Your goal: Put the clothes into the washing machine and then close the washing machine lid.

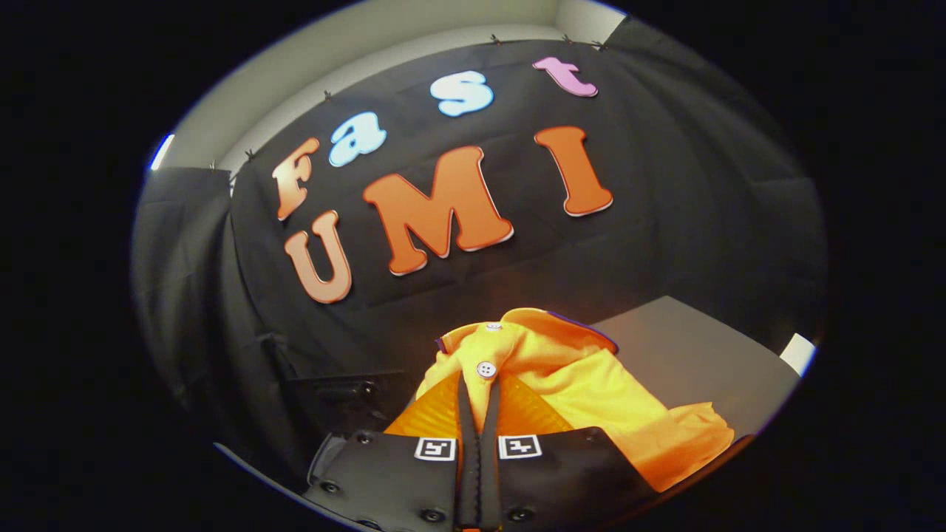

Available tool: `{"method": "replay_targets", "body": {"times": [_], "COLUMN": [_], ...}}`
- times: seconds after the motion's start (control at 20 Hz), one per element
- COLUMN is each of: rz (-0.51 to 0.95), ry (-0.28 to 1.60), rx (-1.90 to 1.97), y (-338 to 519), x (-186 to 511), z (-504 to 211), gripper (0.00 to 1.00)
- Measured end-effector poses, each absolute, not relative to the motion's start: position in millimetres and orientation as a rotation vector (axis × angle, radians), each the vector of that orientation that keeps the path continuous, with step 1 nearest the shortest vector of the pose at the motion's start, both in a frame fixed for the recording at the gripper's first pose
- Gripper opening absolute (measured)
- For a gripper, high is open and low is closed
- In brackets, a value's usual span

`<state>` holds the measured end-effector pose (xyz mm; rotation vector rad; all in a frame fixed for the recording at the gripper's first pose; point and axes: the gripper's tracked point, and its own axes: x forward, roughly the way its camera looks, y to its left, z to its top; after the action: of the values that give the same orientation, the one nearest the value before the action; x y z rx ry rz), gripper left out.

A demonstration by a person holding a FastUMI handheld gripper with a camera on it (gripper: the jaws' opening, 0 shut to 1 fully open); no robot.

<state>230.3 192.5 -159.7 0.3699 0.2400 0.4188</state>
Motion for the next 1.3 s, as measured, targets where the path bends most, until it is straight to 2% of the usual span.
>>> {"method": "replay_targets", "body": {"times": [0.25, 0.6, 0.95, 1.3], "rz": [0.480, 0.532, 0.532, 0.569], "ry": [0.131, 0.055, -0.021, 0.000], "rx": [0.402, 0.337, 0.299, 0.329], "y": [181, 223, 323, 442], "x": [197, 137, 85, 70], "z": [-103, -52, -14, -27], "gripper": [0.07, 0.07, 0.07, 0.07]}}
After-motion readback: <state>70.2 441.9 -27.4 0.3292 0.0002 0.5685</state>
